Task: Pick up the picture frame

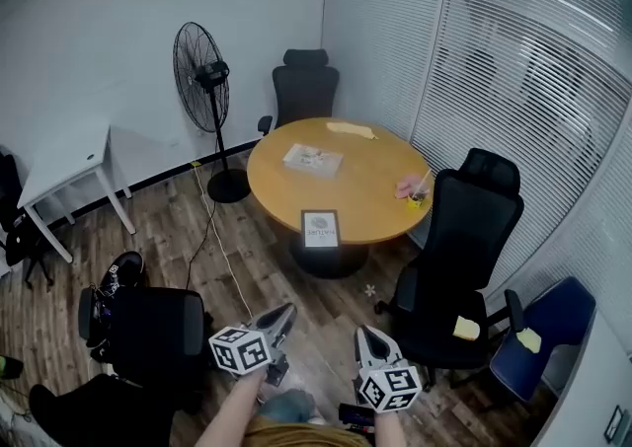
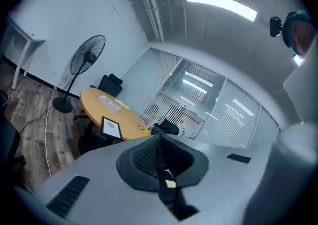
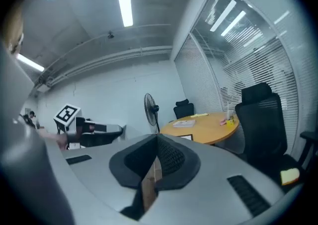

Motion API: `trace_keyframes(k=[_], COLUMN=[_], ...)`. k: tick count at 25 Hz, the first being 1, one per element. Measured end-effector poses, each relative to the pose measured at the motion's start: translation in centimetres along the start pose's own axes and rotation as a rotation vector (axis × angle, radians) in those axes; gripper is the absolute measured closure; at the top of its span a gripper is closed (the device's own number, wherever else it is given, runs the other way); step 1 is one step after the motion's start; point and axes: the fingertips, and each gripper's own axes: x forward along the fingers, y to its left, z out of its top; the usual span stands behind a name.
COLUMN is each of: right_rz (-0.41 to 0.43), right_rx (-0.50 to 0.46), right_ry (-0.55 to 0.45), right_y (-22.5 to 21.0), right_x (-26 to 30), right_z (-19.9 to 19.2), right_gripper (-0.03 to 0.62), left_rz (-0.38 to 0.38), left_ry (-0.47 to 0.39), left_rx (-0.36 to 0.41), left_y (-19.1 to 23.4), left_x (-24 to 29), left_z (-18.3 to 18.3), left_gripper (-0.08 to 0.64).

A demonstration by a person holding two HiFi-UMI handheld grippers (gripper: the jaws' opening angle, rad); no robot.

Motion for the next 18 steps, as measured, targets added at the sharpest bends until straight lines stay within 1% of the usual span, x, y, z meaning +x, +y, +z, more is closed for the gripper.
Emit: trace_keyframes(k=[2, 6, 9, 13, 15, 18], right_rz=[-0.022, -0.042, -0.051, -0.061, -0.072, -0.089], right_rx=[-0.034, -0.016, -0.004, -0.019, -0.014, -0.011], right_ry=[0.031, 0.049, 0.065, 0.103, 0.113, 0.125], right_y=[-0.7, -2.4, -4.1, -7.2, -8.7, -10.6], right_x=[0.9, 3.6, 6.1, 11.3, 14.1, 18.5], right_z=[-0.6, -1.3, -1.7, -2.1, -1.7, -0.5], right_gripper=[0.58, 0.58, 0.58, 0.58, 0.58, 0.58], left_rz=[0.013, 0.053, 0.074, 0.089, 0.091, 0.095], left_ry=[0.007, 0.037, 0.039, 0.048, 0.069, 0.101], left_rx=[0.019, 0.075, 0.049, 0.016, 0.03, 0.076], left_y=[0.5, 2.9, 5.4, 9.5, 11.4, 13.9], left_x=[0.7, 2.6, 5.0, 10.1, 12.8, 16.4], left_z=[0.0, 0.3, 0.7, 2.1, 3.2, 5.1], left_gripper=[0.528, 0.528, 0.528, 0.528, 0.526, 0.525])
